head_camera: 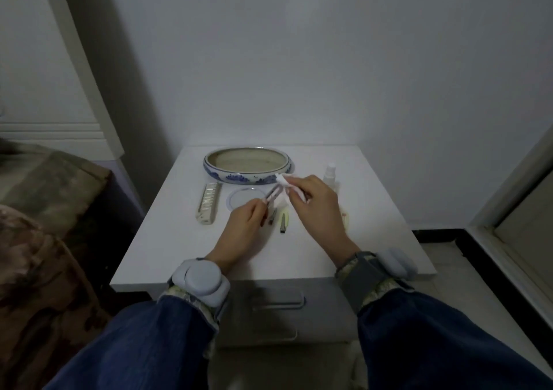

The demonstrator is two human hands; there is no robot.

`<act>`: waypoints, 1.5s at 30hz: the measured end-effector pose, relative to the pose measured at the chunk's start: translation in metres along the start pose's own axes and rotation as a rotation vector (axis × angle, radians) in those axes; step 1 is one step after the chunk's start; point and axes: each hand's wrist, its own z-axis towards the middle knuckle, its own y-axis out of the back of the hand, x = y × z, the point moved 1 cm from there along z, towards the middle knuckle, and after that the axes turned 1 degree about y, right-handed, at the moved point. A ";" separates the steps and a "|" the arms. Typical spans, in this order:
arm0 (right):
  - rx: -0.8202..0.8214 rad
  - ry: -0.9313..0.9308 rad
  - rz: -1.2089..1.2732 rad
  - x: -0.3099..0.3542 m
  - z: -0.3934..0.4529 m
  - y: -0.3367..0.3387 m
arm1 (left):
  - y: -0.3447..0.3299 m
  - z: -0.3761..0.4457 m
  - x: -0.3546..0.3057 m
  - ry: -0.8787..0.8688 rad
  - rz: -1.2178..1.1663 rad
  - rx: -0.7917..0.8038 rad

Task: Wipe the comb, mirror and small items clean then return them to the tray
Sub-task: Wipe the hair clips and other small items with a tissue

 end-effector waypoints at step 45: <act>0.231 -0.637 0.558 -0.004 0.006 0.004 | -0.001 -0.001 -0.010 0.011 -0.219 0.098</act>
